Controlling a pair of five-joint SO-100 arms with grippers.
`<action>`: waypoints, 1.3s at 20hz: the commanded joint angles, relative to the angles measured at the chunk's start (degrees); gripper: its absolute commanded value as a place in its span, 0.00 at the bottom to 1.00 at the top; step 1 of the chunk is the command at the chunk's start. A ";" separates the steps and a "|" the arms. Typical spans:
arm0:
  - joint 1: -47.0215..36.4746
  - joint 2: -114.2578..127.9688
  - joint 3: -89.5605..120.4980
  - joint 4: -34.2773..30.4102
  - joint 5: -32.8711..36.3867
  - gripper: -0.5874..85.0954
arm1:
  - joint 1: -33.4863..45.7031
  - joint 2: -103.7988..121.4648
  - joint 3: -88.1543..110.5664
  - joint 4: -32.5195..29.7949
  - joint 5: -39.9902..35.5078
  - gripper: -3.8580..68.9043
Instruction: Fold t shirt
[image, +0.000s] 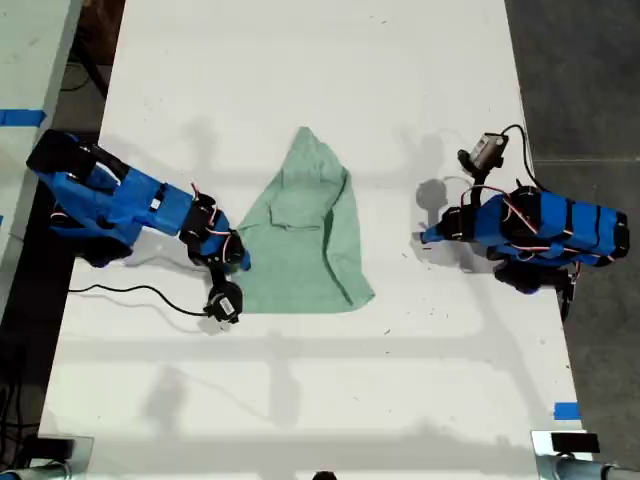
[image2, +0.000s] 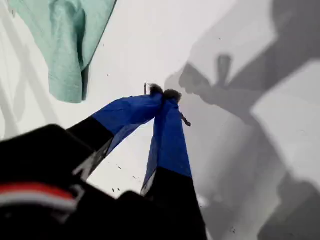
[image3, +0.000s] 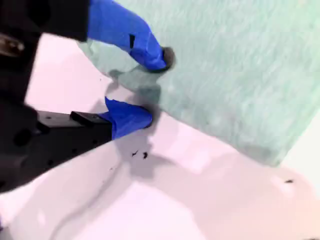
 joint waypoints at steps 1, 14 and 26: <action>-3.52 -2.46 -2.99 -2.90 2.46 0.01 | 0.09 0.62 2.11 0.18 0.26 0.05; -6.59 -12.48 -51.94 27.69 15.47 0.01 | 0.26 0.62 2.11 0.09 0.35 0.05; -8.79 -32.96 -68.82 6.06 31.03 0.17 | 0.53 0.62 2.11 -0.18 -0.09 0.05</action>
